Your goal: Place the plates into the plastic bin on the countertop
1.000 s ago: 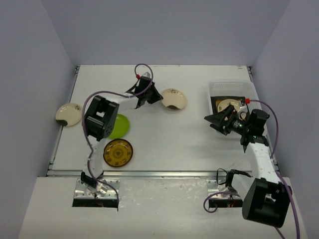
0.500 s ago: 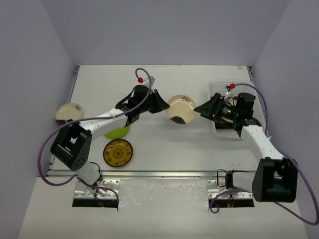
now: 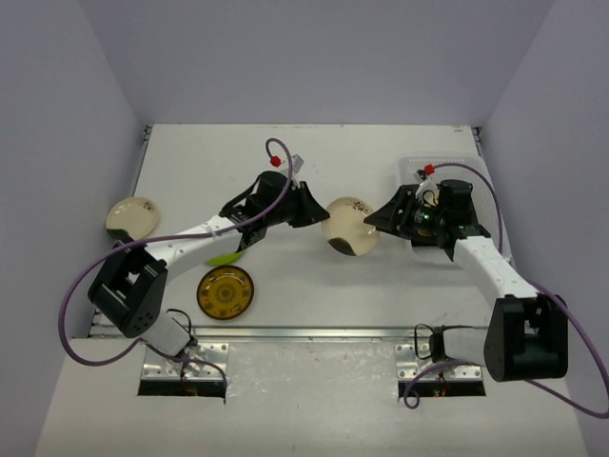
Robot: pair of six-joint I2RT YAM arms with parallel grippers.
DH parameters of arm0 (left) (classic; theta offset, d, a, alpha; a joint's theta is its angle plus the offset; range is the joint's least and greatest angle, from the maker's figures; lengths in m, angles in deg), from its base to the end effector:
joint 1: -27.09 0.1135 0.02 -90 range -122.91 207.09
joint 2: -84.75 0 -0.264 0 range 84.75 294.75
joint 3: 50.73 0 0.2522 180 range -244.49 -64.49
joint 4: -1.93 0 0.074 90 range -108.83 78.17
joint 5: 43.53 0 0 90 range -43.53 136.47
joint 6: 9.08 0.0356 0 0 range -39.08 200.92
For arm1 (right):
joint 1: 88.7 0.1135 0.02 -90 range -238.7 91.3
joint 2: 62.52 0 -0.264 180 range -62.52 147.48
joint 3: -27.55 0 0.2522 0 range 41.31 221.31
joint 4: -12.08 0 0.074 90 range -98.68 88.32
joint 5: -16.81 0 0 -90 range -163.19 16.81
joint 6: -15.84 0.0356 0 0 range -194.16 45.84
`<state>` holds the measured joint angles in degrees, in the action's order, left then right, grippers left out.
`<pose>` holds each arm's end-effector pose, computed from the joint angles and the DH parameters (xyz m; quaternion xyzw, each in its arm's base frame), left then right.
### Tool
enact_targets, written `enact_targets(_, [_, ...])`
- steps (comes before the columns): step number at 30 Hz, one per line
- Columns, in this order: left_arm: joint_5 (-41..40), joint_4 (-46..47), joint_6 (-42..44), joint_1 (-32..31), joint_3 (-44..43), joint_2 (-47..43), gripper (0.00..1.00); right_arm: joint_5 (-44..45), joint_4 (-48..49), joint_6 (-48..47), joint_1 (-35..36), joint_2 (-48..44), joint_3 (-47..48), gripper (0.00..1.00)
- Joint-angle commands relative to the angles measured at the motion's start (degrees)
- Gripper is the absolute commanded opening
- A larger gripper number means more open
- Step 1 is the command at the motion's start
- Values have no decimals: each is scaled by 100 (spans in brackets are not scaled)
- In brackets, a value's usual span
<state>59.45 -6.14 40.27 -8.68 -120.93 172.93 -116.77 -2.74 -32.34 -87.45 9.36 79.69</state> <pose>0.2786 -0.2106 0.2518 0.0239 0.8446 -0.4008 0.3541 0.2569 0.0302 0.2226 0.1230 0.8309 0.4642 0.2811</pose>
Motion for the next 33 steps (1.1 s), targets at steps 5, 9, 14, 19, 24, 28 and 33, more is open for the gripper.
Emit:
enact_targets(5, [-281,6,165,-10,-75,-483,0,882,-947,-916,7,-536,626,84])
enact_targets(9, [-295,-16,181,-18,2,-662,0,984,-1093,-1028,7,-434,686,81])
enact_targets(14, [6,218,88,-9,114,-807,0,-19,-332,-626,7,-74,374,59])
enact_targets(19, [336,524,0,-9,217,-829,0,-1070,629,-38,7,195,144,12])
enact_targets(24, [-355,-187,97,1,67,-956,88,-608,791,445,-506,-3,-42,0])
enact_targets(28, [-1657,-1047,179,35,198,-1791,100,72,707,913,-1786,-213,-267,0])
enact_targets(33, [-2210,-1543,297,27,650,-3038,100,1623,144,1064,-2928,-272,-219,0])
